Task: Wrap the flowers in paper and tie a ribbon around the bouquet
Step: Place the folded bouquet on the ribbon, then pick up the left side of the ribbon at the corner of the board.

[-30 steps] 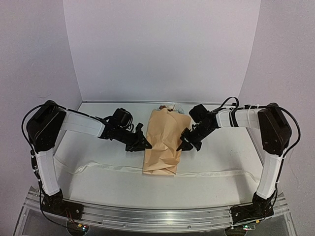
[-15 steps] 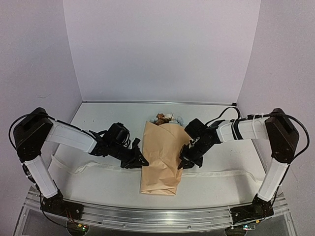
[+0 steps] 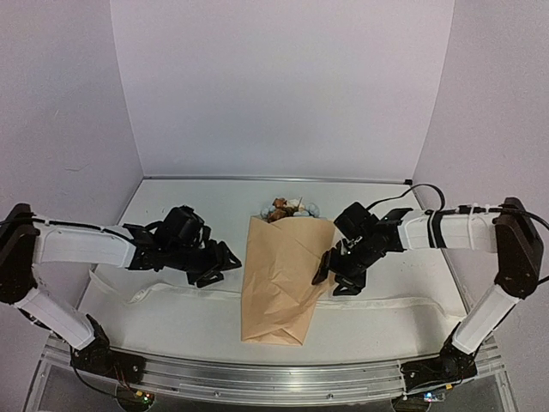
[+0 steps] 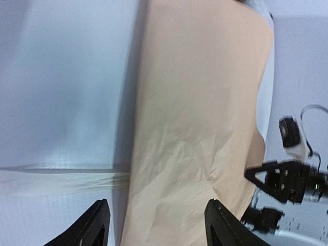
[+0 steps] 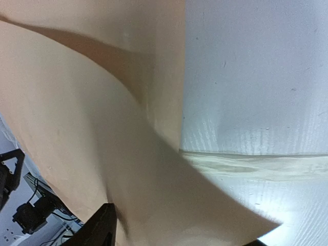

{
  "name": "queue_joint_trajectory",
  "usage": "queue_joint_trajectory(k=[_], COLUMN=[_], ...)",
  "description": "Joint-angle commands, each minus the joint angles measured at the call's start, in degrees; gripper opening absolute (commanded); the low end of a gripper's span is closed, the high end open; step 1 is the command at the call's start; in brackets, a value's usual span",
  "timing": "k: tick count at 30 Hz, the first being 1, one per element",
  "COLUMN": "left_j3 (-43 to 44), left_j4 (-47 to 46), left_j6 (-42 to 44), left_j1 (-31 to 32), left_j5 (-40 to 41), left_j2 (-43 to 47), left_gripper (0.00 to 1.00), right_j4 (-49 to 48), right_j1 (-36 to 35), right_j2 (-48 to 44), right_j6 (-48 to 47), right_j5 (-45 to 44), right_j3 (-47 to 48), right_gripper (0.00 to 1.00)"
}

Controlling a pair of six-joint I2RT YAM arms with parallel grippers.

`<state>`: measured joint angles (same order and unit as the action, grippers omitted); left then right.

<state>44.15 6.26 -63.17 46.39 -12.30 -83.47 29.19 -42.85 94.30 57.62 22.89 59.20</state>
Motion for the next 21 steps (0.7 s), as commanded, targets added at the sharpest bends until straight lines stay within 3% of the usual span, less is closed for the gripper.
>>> queue_joint_trajectory(k=[1,6,11,16,21], left_j3=[-2.9,-6.7,-8.9,-10.1,-13.4], left_j4=[18.8,35.6,47.0,52.5,52.1], left_j6=[-12.9,-28.6,-42.6,-49.9,-53.4], left_j1=[-0.2,-0.2,-0.2,-0.2,-1.9], left_j5=[20.7,30.3,33.1,35.1,38.6], left_j2=[10.0,20.4,26.3,27.3,28.1], left_gripper=[0.67,0.68,0.68,0.69,0.74], right_j4=[6.9,9.4,10.0,10.6,12.5], right_j1=[-0.1,0.3,1.3,2.9,5.2], right_j2=[-7.1,-12.5,-17.1,-21.7,-25.6], right_j6=[-6.9,-10.8,-12.6,-13.8,-15.1], right_j5=[-7.6,-11.9,-14.9,-17.5,-18.3], right_j3=[-2.1,-5.0,-8.0,-11.3,-14.1], right_gripper=[0.69,0.76,0.8,0.84,0.87])
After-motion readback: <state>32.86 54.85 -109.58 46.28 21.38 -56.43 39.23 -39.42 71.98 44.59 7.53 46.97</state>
